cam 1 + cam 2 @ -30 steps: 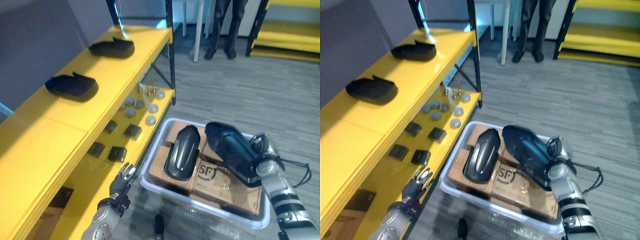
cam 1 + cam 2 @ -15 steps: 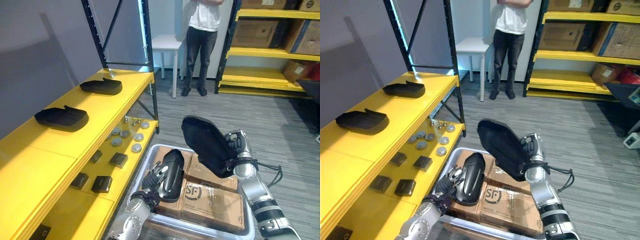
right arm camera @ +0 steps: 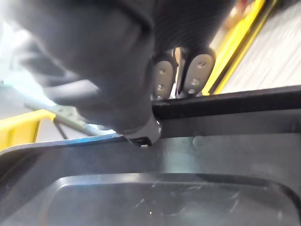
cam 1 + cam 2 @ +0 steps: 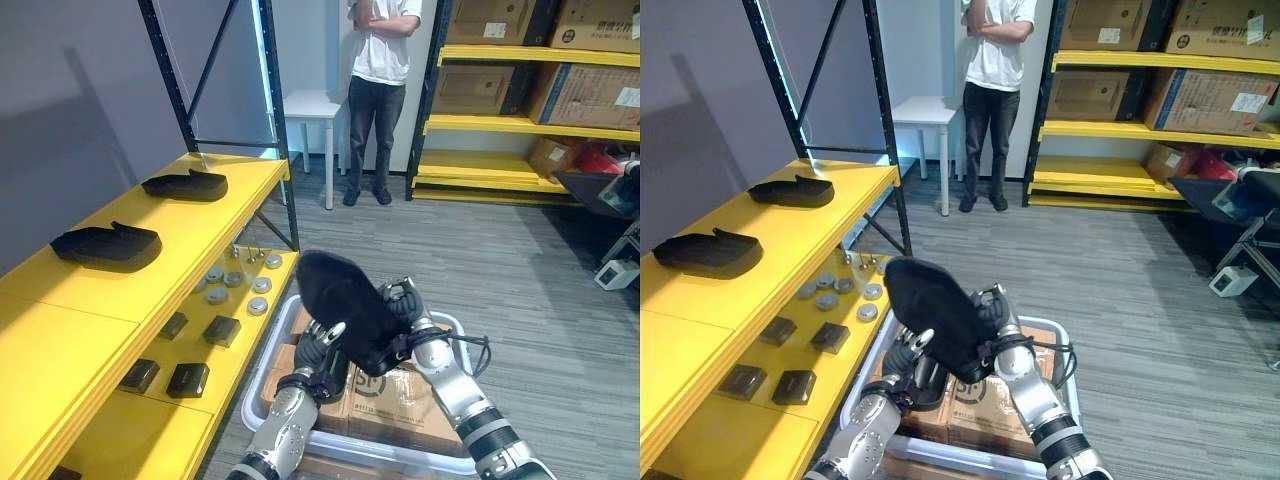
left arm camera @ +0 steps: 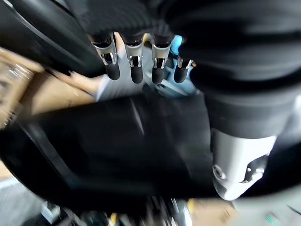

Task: Walk over and take plastic housings, then place them on the shelf

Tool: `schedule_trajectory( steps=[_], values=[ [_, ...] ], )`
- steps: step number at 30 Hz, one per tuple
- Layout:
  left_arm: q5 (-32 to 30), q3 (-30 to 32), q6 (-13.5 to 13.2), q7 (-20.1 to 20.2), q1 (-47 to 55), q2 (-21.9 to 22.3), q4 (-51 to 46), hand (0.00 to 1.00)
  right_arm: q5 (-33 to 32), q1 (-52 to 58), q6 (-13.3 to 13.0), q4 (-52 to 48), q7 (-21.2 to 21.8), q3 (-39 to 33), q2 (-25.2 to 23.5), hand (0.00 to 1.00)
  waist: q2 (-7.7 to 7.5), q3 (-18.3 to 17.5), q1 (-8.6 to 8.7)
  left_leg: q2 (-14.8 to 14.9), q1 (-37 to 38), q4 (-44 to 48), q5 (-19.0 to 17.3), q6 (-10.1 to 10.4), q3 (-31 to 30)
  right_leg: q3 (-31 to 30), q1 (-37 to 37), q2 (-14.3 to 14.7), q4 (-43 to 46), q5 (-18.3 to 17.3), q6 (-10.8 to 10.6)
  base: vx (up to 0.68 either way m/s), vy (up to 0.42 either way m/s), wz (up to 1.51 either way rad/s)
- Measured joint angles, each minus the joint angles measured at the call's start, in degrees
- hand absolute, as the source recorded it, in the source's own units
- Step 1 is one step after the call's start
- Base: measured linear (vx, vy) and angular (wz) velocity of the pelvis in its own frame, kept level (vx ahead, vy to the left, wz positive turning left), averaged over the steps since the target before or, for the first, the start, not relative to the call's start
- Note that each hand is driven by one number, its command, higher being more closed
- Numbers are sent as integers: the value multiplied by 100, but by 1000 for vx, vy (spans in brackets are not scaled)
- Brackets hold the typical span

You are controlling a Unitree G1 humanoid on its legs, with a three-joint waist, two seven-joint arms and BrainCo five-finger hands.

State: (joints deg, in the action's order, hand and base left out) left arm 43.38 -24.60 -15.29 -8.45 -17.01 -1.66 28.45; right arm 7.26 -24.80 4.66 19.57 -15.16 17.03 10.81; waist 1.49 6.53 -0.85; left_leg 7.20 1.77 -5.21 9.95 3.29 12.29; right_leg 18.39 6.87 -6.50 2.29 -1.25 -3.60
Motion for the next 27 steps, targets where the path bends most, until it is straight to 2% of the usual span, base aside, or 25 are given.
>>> schedule_trajectory(
  steps=[4, 5, 9, 12, 19, 27],
  values=[
    [34, -68, -140, 25, 1, -28, -1, 0, -110, -2, -141, 130, -104, 50, 4, 100, -4, -113, -17, 12, -5, 1, 13, 8, -8, 7, 28, 23, -69, 40, 9, 0, 0, 0],
    [32, -160, -152, -38, 1, -81, -1, 100, -156, -1, -143, 142, -160, 119, 15, 100, -7, -150, -16, 23, -9, 1, 15, 11, -5, 5, 51, 43, -141, 83, 12, -17, -15, -3],
    [-32, -232, -151, -322, 1, -123, 1, 100, -236, -4, -146, 140, -254, 319, 20, 100, -23, -177, -11, 73, -12, 0, 25, 26, -1, -3, 74, 106, -213, 142, 45, -24, -16, -2],
    [-20, -230, -229, -384, 0, -161, 2, 100, -374, -6, -146, 119, -274, 505, 22, 100, -45, -194, -15, 107, -21, 0, 30, 33, -6, -2, 104, 156, -306, 185, 73, -10, -9, 0],
    [-218, -221, -531, -334, -11, -243, 2, 100, -600, 11, -130, -106, -280, 636, 74, 100, -98, -251, -22, 117, -49, 3, 36, 42, -4, -4, 112, 182, -386, 232, 81, 0, 0, 0],
    [-665, -273, -602, -340, -17, -322, 0, 100, -846, 223, -123, -428, -102, 661, 295, 100, -123, -279, -21, 93, -49, 20, 37, 45, -17, 5, 127, 182, -399, 232, 81, 0, 0, 1]
  ],
)
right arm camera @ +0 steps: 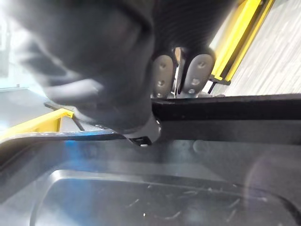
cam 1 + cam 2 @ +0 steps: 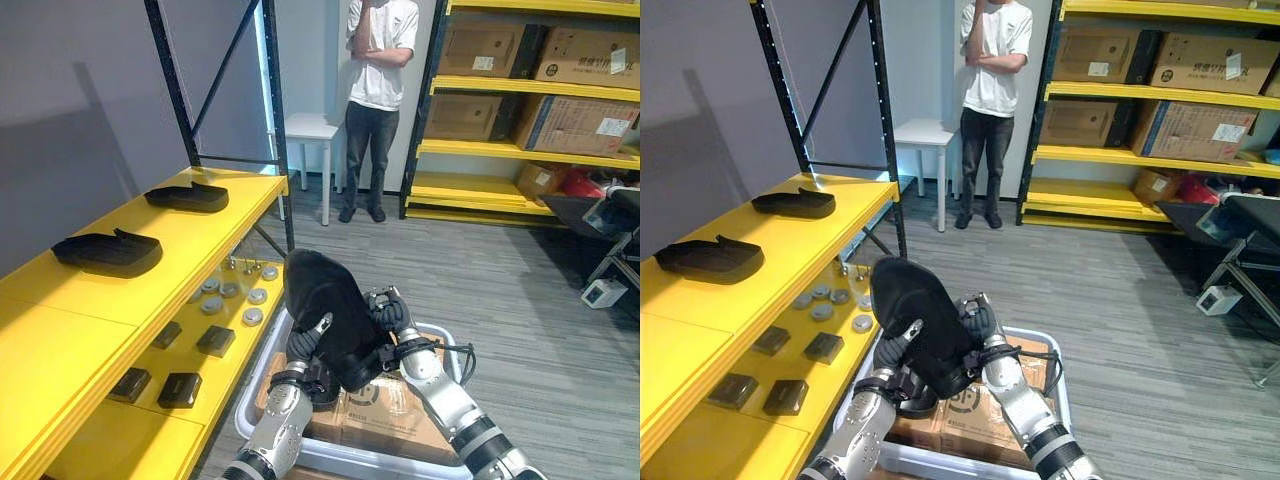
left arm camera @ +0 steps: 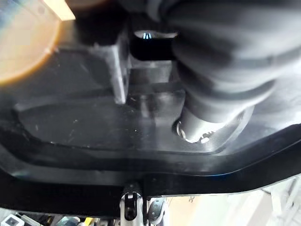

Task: Walk over and take plastic housings, then place them on the shelf

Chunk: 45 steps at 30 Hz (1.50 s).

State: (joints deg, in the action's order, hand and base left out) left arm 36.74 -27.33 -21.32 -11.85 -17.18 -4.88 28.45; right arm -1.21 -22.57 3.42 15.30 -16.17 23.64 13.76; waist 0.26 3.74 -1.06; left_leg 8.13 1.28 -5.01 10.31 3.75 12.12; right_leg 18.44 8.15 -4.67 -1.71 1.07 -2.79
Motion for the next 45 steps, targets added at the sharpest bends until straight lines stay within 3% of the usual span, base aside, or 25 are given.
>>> schedule_trajectory(
  steps=[1, 2, 6, 9, 11, 14, 17, 20, 22, 23, 24, 25, 26, 27, 28, 29, 30, 31, 32, 34, 37, 38, 39, 42, 45],
  values=[
    [-45, -3, 0, 0, 1, -26, -4, 100, -37, 52, -1, -61, 44, 1, 29, 100, 0, 0, 0, -1, -11, 0, 0, 0, -21, 18, -1, 1, 1, 0, 0, -5, -6, 13],
    [-108, -2, 1, -3, 13, -76, -38, 100, -66, 106, -6, -92, 129, 0, 53, 0, 1, -2, 13, -5, -51, 0, 2, 1, -90, 95, 1, 1, 3, -2, 0, -11, -13, 26],
    [-397, 246, 19, -22, 494, -260, -740, 100, -331, 397, -247, -488, 602, 40, 168, 0, 3, -5, -37, -33, -242, 2, 76, 43, -429, 413, -11, 26, 28, -54, -8, 0, -24, 44],
    [-561, 851, 133, -16, 1001, -283, -1406, 100, -780, 793, -469, -988, 869, 270, 205, 0, 7, -4, -208, -83, -424, -23, 75, 66, -811, 1033, 40, -19, 342, -318, -16, 20, -50, 97],
    [-649, 954, 206, 139, 1004, -296, -1454, 100, -846, 982, -531, -1191, 904, 491, 195, 0, -3, -1, -125, -3, -519, 7, -51, -81, -150, 1792, 306, -88, 342, -378, -82, 34, -44, 189],
    [-935, 1027, 329, 377, 1073, -245, -1653, 100, -999, 1168, -844, -1160, 733, 431, -10, 0, 36, 25, -150, 78, -601, 234, -157, -362, 1119, 2645, 571, -407, 684, -661, -323, 101, 45, 162],
    [-1339, 1517, 500, 495, 1452, -351, -2293, 100, -1152, 1185, -983, -1129, 749, 442, -320, 0, 48, 40, -365, -195, -572, 329, 64, -484, 1160, 2777, 578, -946, 1337, -1063, -538, 74, 138, 63],
    [-1481, 2104, 714, 870, 1892, -516, -2996, 100, -1180, 1315, -1185, -1148, 772, 328, -605, 0, 1, 75, -407, -642, -563, 368, -87, -642, 1109, 2806, 556, -1550, 1905, -1188, -605, 96, 168, 28],
    [-1486, 2377, 799, 1154, 1970, -580, -3153, 100, -1177, 1560, -1227, -1166, 619, 48, -602, 0, -55, 243, -364, -898, -478, 573, -273, -808, 873, 2422, 356, -2142, 3124, -1085, -216, 98, 263, 76],
    [-1485, 2591, 854, 1334, 2011, -647, -3327, 100, -1170, 1750, -1225, -1152, 472, -178, -514, 0, -13, 356, -321, -995, -381, 694, -429, -879, 639, 1712, -33, -2399, 4147, -693, 494, 67, 306, 104],
    [-1461, 2834, 862, 1427, 2078, -784, -3549, 100, -1145, 1929, -1227, -1140, 332, -397, -503, 0, 2, 418, -246, -1015, -331, 686, -481, -924, 387, 891, -484, -2334, 4842, -528, 506, 48, 244, 106],
    [-1429, 2955, 862, 1453, 2077, -862, -3627, 100, -1142, 1991, -1233, -1140, 291, -498, -499, 0, 29, 449, -198, -1002, -332, 664, -484, -929, 234, 628, -674, -2174, 4965, -702, 289, 64, 71, 120],
    [-1395, 3207, 861, 1470, 2071, -1026, -3718, 100, -1140, 2043, -1235, -1141, 238, -647, -503, 0, 57, 471, -103, -995, -327, 528, -485, -926, -60, 346, -960, -1781, 4849, -939, -29, 78, 20, 121],
    [-1267, 3384, 877, 1524, 2018, -1205, -3724, 100, -1117, 2036, -1239, -1147, 215, -832, -518, 0, 73, 479, -43, -1005, -283, 289, -525, -863, -328, 90, -1189, -1336, 4321, -1081, -99, 98, 24, 129],
    [-1128, 3488, 891, 1605, 1977, -1318, -3689, 100, -1114, 2042, -1242, -1138, 213, -998, -547, 0, 39, 468, -10, -1063, -179, -20, -711, -603, -494, -148, -1336, -1022, 3748, -1119, -131, 81, 26, 106],
    [-1044, 3548, 909, 1643, 1904, -1427, -3630, 100, -1114, 2046, -1253, -1123, 209, -1153, -614, 0, -198, 444, 38, -1264, -275, 298, -790, -679, -531, -377, -1447, -1064, 3280, -1185, -230, 145, 20, 97],
    [-955, 3566, 949, 1668, 1742, -1556, -3561, 100, -1110, 2057, -1261, -1220, 209, -1426, -648, 0, -275, 542, 43, -1357, -545, 1414, -891, -997, -563, -655, -1537, -1099, 2905, -1228, -354, 278, -33, 87],
    [-846, 3585, 1034, 1695, 1667, -1573, -3442, 100, -1089, 2088, -1263, -1143, 205, -1724, -670, 0, -317, 621, 20, -1460, -290, 1487, -1276, -1029, -766, -1053, -1517, -1047, 2663, -1232, -363, 286, -70, 88],
    [-801, 3571, 1123, 1700, 1698, -1510, -3436, 100, -1089, 2239, -1256, -1145, 231, -1930, -667, 0, -227, 600, 51, -1470, -253, 1504, -1308, -1028, -930, -1180, -1469, -870, 2462, -1202, -326, 249, -59, 91],
    [-630, 3544, 1147, 1834, 1885, -1450, -3574, 100, -1118, 2575, -1257, -1199, 397, -2347, -675, 0, -181, 501, 100, -1485, -256, 1387, -1336, -984, -1327, -1125, -1359, -601, 1661, -978, -72, 200, -48, 98],
    [-538, 3724, 1188, 1926, 2295, -1133, -3969, 100, -1207, 2728, -1256, -1232, 552, -2582, -684, 0, -198, 312, 132, -1409, -317, 1306, -1428, -845, -1421, -908, -973, -493, 778, -232, -74, 305, -115, 40],
    [-536, 3816, 1189, 1986, 2379, -1050, -4061, 100, -1206, 2729, -1257, -1236, 610, -2646, -686, 0, -182, 310, 63, -1393, -330, 1418, -1397, -748, -1403, -817, -841, -475, 575, 63, -222, 191, -67, 26],
    [-537, 3817, 1246, 2009, 2379, -966, -4085, 100, -1214, 2756, -1255, -1237, 637, -2759, -693, 0, -153, 292, 101, -1390, -420, 1572, -1366, -606, -1388, -674, -751, -469, 497, 61, -216, 235, -76, 37],
    [-538, 3817, 1318, 2123, 2446, -869, -4121, 100, -1419, 2738, -1233, -1256, 734, -3042, -668, 0, -66, 243, 150, -1308, -318, 1506, -1366, -560, -1385, -609, -574, -419, 490, -27, -89, 203, -26, 52],
    [-539, 3814, 1371, 2227, 2401, -865, -4128, 100, -1473, 2757, -1213, -1266, 752, -3218, -654, 0, -59, 247, 191, -1307, -328, 1531, -1256, -273, -1125, -404, -454, -469, 490, -84, -11, 141, -37, 42]
  ],
)
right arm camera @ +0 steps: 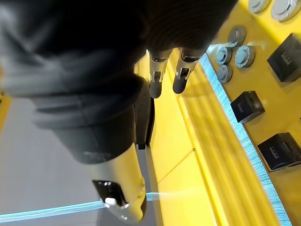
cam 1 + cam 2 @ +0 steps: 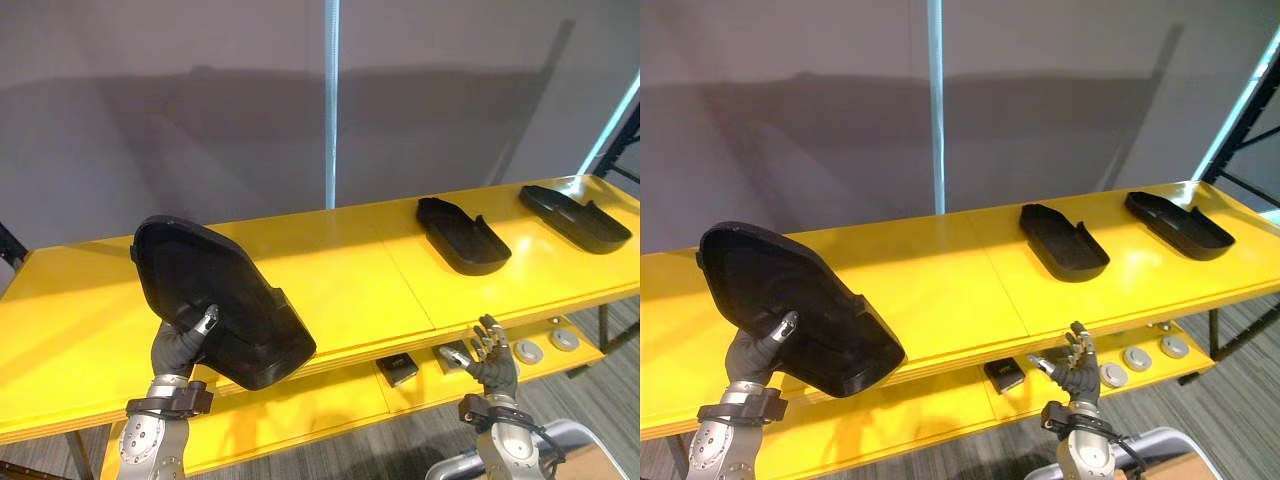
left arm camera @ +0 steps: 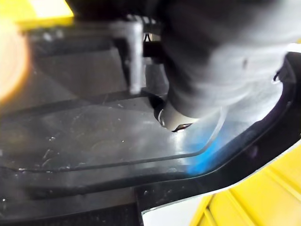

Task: Walk over and take plastic housings, then place them on the shelf

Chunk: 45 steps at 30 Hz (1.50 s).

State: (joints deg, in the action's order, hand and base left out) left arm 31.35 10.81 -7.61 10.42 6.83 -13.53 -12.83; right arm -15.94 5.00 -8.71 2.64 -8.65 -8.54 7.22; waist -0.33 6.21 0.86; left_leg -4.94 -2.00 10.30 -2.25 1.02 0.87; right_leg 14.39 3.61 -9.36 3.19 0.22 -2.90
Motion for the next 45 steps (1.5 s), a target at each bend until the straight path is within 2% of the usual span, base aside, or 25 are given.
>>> schedule_trajectory(
  steps=[2, 6, 9, 11, 13, 14, 15, 18, 21, 24, 29, 30, 33, 36, 37, 40, 45],
  values=[
    [1, -57, 15, 44, -93, -7, 0, 100, -3, 30, -1, -76, -13, -43, 51, 0, 70, 18, 54, -8, 14, 19, 50, 76, 282, 64, 71, -40, 27, -32, -36, 39, 6, 29],
    [127, -223, 259, 7, -530, -144, 0, 100, -2, -35, -43, -229, -38, -42, 157, 0, 223, 77, 138, -32, 129, -193, 51, 75, 450, 10, 34, -84, 129, -193, -80, 0, 22, 0],
    [340, -352, 701, -11, -785, -393, 17, 100, -64, 64, -60, -274, 17, -34, 153, 0, 301, 81, 279, -27, 361, -587, 56, 66, 592, -115, 7, -72, 197, -395, -155, -48, 3, -14],
    [637, -347, 1058, -9, -1011, -588, 278, 100, -45, 312, -61, -513, 136, -30, 155, 0, 450, 49, 442, 33, 408, -827, 117, -28, 711, -148, -110, -14, 282, -411, -133, -101, -10, -12],
    [1144, -347, 1483, -8, -1329, -890, 854, 100, -46, 555, -45, -608, 345, 54, 173, 0, 535, 39, 496, 104, 493, -1031, 192, -140, 875, -330, -255, 77, 411, -416, -128, -98, 1, -35],
    [1298, -351, 1598, -10, -1422, -957, 1021, 100, -46, 619, -44, -620, 411, 87, 183, 0, 542, 43, 533, 114, 503, -1054, 203, -156, 891, -352, -273, 92, 433, -417, -128, -85, -2, -27],
    [1583, -356, 1790, -14, -1598, -1055, 1380, 100, -48, 726, -43, -631, 553, 178, 202, 0, 556, 51, 627, 131, 515, -1117, 208, -161, 913, -391, -320, 116, 475, -418, -125, -71, -3, -13],
    [2191, -432, 2002, -34, -2114, -1199, 2378, 100, -45, 910, -41, -660, 873, 382, 300, 0, 628, 96, 725, 157, 414, -1178, 238, -169, 1096, -596, -605, 139, 694, -429, -112, -99, 5, -29],
    [2491, -679, 2053, -109, -2550, -1276, 3384, 100, -39, 1008, 11, -675, 1169, 651, 522, 0, 735, 161, 812, 157, 368, -1214, 259, -160, 1283, -761, -816, 143, 836, -421, -129, -34, 29, -28],
    [2574, -795, 2079, -130, -2791, -1382, 4127, 100, -22, 1083, 86, -733, 1356, 871, 666, 0, 762, 241, 935, 154, 313, -1207, 364, -145, 1370, -892, -1008, 151, 977, -453, -105, 23, 22, -18],
    [2571, -845, 2074, -132, -3110, -1563, 4376, 100, -26, 1090, 89, -908, 1452, 1014, 798, 0, 813, 522, 964, 188, 263, -1191, 404, -85, 1428, -934, -1156, 175, 1137, -505, -28, -40, 3, -6],
    [2517, -917, 2040, -150, -3294, -1692, 4379, 100, -28, 1037, 94, -915, 1458, 1117, 865, 0, 823, 630, 962, 190, 149, -1191, 455, -10, 1425, -941, -1310, 167, 1185, -515, -13, -100, -12, 2],
    [2330, -954, 1963, -260, -3677, -1818, 4382, 100, -28, 996, 152, -1063, 1457, 1238, 890, 0, 838, 894, 963, 209, 2, -1194, 496, 39, 1443, -951, -1502, 170, 1282, -518, 21, -116, -25, 1],
    [2018, -960, 1872, -654, -4120, -1981, 4388, 100, -33, 982, 174, -1372, 1432, 1489, 964, 0, 832, 1154, 977, 213, -172, -1192, 506, 69, 1541, -1036, -1792, 168, 1498, -493, 22, -93, -20, -9],
    [2013, -958, 1845, -804, -4291, -2108, 4387, 100, -39, 930, 182, -1409, 1423, 1626, 991, 0, 810, 1254, 1035, 207, -232, -1177, 585, -4, 1560, -1045, -1866, 159, 1554, -482, 35, -92, -19, -4],
    [1672, -916, 1779, -1126, -4696, -2381, 4385, 100, -40, 904, 190, -1555, 1366, 1818, 984, 0, 766, 1438, 1092, 201, -353, -1197, 651, -55, 1561, -1042, -2021, 150, 1622, -474, 48, -66, -11, 3],
    [1214, -780, 1754, -1628, -5490, -2819, 4379, 100, -52, 908, 205, -1685, 1178, 2118, 871, 0, 603, 1749, 1100, 233, -597, -1133, 577, -27, 1674, -975, -2176, 108, 1628, -437, 71, -74, 5, 7]
  ],
)
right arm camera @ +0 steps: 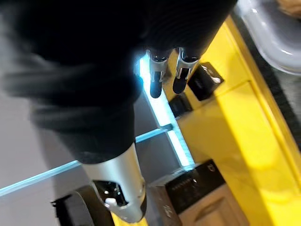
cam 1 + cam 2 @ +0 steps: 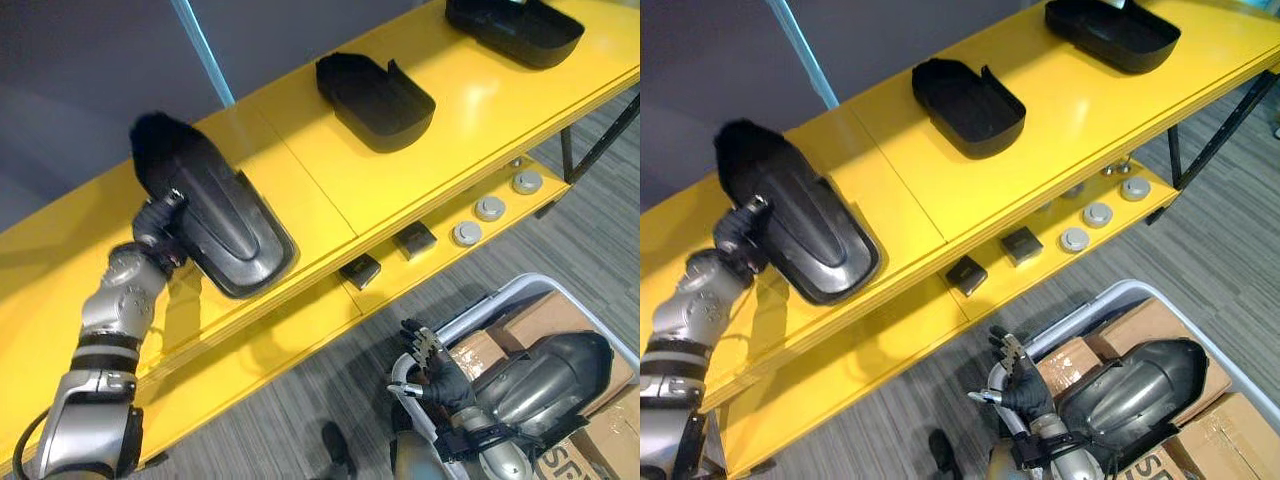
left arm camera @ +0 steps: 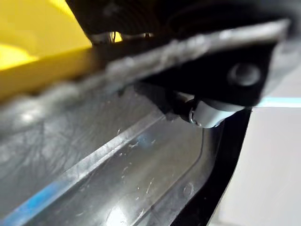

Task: Walk over and take plastic housings, then place them on the shelf

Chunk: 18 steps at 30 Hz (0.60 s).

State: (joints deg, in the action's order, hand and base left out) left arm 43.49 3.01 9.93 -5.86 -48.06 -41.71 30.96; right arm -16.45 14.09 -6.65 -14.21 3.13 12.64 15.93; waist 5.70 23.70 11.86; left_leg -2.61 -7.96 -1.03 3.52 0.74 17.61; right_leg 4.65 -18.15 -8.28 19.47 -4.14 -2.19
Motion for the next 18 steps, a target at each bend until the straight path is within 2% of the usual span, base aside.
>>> schedule_trajectory(
  steps=[2, 3, 7, 13, 18],
  values=[
    [-119, -3, -1, -141, -230, -203, 24, 100, -5, -4, 4, -104, -82, 59, -65, 0, -74, 120, 3, 7, -76, 101, -21, -21, 9, 18, -17, -9, -5, 6, -2, -29, 14, 8],
    [-227, -15, -1, -211, -331, -228, 91, 0, -11, 16, 5, -103, -106, 109, -51, 0, -80, 123, -17, 8, -97, 114, -48, -14, 0, 37, -44, -14, -5, 5, -2, -11, 20, 6],
    [-442, -268, 33, -353, -488, -423, 431, 0, -121, 10, 42, -102, -199, 261, -54, 0, -85, 142, -44, 16, -205, 213, -49, -8, 7, 52, -114, -20, -6, 3, 1, 30, 20, 5],
    [-1016, -925, 290, 49, -802, -529, 592, 0, -156, 2, 42, -53, -322, 332, 0, 0, -91, 152, -148, 39, -228, 245, -50, -6, -17, 69, -86, -4, -41, 3, 3, 12, 6, 4],
    [-1339, -1146, 382, 213, -1040, -556, 799, 0, -250, -5, 42, 145, -387, 356, -3, 0, -118, 167, -149, 36, -212, 228, -76, 22, -24, 72, -49, -8, -65, 5, 2, -49, 29, 1]
  ],
)
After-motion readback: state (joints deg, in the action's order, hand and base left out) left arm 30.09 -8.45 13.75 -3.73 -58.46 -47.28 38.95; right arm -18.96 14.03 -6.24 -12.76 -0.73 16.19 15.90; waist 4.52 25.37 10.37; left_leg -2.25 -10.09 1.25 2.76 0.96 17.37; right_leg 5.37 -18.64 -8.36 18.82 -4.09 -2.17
